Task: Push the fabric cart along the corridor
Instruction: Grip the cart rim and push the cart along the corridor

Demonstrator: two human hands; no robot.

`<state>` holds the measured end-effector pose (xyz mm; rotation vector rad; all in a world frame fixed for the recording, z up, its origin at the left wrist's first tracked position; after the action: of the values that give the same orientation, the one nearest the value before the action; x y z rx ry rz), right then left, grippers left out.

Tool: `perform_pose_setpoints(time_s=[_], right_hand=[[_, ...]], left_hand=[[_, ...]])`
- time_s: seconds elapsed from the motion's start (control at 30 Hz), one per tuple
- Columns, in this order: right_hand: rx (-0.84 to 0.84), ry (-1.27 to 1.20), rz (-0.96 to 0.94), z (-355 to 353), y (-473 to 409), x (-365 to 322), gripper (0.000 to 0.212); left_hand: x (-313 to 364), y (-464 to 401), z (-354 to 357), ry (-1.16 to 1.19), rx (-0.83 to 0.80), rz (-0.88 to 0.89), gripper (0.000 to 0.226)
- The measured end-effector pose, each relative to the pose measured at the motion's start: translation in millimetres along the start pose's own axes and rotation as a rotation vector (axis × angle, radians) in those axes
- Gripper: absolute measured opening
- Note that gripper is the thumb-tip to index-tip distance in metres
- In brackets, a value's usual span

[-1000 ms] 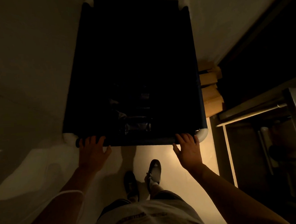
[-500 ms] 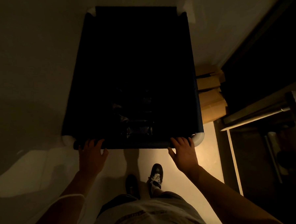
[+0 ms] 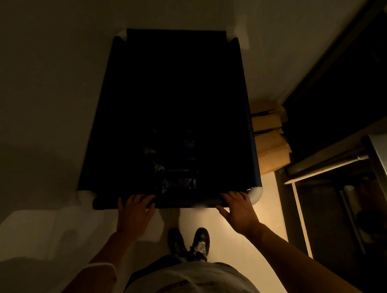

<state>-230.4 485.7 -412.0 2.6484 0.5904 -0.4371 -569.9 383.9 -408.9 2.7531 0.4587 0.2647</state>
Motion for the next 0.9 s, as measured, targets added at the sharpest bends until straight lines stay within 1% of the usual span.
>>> perform_pose_setpoints(time_s=[0.17,0.3,0.37,0.47,0.63,0.8,0.9], right_hand=[[-0.061,0.024,0.022,-8.6,-0.4,-7.5,0.049],[-0.096,0.029,0.048,-14.1,0.2,-12.9,0.051],[-0.114,0.046,0.059,-16.7,0.0,-15.8,0.051],[-0.128,0.056,0.065,-18.5,0.6,-18.5,0.052],[-0.122,0.065,0.067,-21.8,1.3,-24.0,0.050],[-0.101,0.052,0.059,-21.5,0.8,-22.5,0.051],[-0.078,0.052,0.047,-16.4,1.8,-19.2,0.051]], left_hand=[[-1.0,3.0,-0.5,0.000,-0.010,0.017,0.070],[-2.1,1.8,-1.2,0.002,-0.056,0.009,0.058],[-2.0,2.0,-1.9,0.004,-0.037,0.011,0.057],[-2.1,4.5,0.0,-0.018,0.020,0.043,0.066],[-2.5,5.2,2.4,-0.001,0.046,0.057,0.050],[-5.4,3.0,4.0,0.033,0.124,0.088,0.055],[-6.9,2.1,12.0,0.018,0.155,0.102,0.046]])
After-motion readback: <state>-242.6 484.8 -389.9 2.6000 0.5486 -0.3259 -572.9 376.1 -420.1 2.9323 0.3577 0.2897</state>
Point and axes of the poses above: each hand's wrist, its own y-axis away from the middle knuckle, its own z-axis out of the palm, x = y × z, the point moved 1 cm from there along -y, towards the middle knuckle, and after that the axes turned 5 degrees about -y, right-handed, at the moved point
